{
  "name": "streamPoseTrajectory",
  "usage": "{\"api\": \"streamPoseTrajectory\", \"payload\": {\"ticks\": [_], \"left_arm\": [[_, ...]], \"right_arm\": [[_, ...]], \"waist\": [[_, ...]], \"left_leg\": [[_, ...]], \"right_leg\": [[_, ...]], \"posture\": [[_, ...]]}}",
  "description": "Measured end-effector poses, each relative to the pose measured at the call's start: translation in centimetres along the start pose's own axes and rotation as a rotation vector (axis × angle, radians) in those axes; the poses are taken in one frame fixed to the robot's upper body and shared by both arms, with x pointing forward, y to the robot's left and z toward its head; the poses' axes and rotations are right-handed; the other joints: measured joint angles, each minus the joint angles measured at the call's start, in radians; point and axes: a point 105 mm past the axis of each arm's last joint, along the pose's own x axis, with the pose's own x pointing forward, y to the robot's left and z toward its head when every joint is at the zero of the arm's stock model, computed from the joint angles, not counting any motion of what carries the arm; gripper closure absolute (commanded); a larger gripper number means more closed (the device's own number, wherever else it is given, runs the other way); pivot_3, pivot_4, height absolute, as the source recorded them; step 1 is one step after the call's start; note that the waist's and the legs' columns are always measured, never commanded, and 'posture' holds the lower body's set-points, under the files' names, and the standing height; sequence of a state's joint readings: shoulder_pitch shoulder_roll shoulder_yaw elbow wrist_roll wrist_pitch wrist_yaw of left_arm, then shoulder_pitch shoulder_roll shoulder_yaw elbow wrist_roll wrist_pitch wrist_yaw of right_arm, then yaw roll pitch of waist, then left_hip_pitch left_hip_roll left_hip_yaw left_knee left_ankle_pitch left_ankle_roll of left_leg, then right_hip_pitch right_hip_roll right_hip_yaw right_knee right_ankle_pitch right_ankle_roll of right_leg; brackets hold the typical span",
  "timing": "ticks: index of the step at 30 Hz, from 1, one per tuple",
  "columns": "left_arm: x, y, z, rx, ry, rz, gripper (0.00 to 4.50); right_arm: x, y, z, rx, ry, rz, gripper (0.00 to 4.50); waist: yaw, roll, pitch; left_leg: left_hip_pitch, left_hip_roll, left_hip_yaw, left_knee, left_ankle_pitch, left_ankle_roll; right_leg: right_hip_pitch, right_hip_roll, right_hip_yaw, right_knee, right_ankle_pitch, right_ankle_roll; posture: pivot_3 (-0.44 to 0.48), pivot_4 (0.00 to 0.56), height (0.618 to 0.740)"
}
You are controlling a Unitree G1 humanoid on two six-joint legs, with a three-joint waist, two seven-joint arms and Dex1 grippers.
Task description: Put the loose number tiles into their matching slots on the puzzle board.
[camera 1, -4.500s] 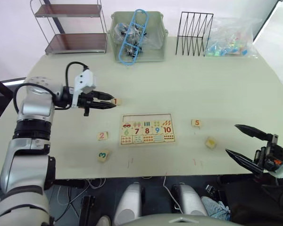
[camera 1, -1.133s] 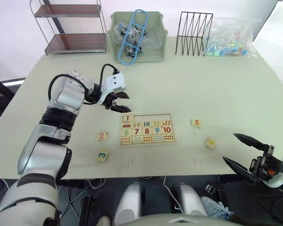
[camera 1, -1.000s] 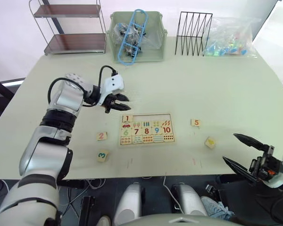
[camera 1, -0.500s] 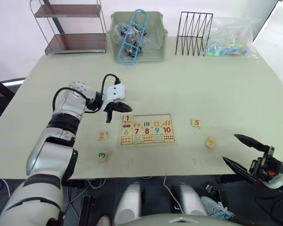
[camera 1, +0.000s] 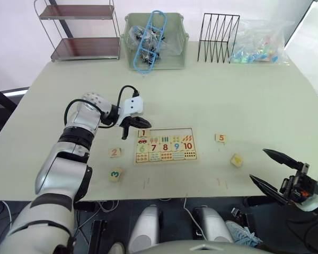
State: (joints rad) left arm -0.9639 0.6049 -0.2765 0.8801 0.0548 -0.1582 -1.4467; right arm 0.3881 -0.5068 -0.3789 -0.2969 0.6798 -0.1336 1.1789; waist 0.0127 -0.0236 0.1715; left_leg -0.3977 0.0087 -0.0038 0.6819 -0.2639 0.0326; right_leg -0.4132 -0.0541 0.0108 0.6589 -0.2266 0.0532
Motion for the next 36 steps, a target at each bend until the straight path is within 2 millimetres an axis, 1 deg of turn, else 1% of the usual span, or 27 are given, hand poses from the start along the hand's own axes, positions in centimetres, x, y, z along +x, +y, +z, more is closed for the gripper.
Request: {"api": "streamPoseTrajectory", "payload": {"ticks": [10,36], "left_arm": [[0.21,-0.45,0.18,-0.007,-0.005,-0.046,4.47],[0.22,-0.64,0.05,0.005,0.011,-0.062,4.47]], "right_arm": [[0.05,0.21,-0.08,0.008,0.003,-0.004,0.00],[0.27,0.07,-0.06,-0.002,0.002,-0.005,0.00]], "waist": [[0.000,0.000,0.000],[0.000,0.000,0.000]], "left_leg": [[0.000,0.000,0.000,0.000,0.000,0.000],[0.000,0.000,0.000,0.000,0.000,0.000]], "right_leg": [[0.000,0.000,0.000,0.000,0.000,0.000],[0.000,0.000,0.000,0.000,0.000,0.000]], "posture": [[0.000,0.150,0.740],[0.000,0.150,0.740]]}}
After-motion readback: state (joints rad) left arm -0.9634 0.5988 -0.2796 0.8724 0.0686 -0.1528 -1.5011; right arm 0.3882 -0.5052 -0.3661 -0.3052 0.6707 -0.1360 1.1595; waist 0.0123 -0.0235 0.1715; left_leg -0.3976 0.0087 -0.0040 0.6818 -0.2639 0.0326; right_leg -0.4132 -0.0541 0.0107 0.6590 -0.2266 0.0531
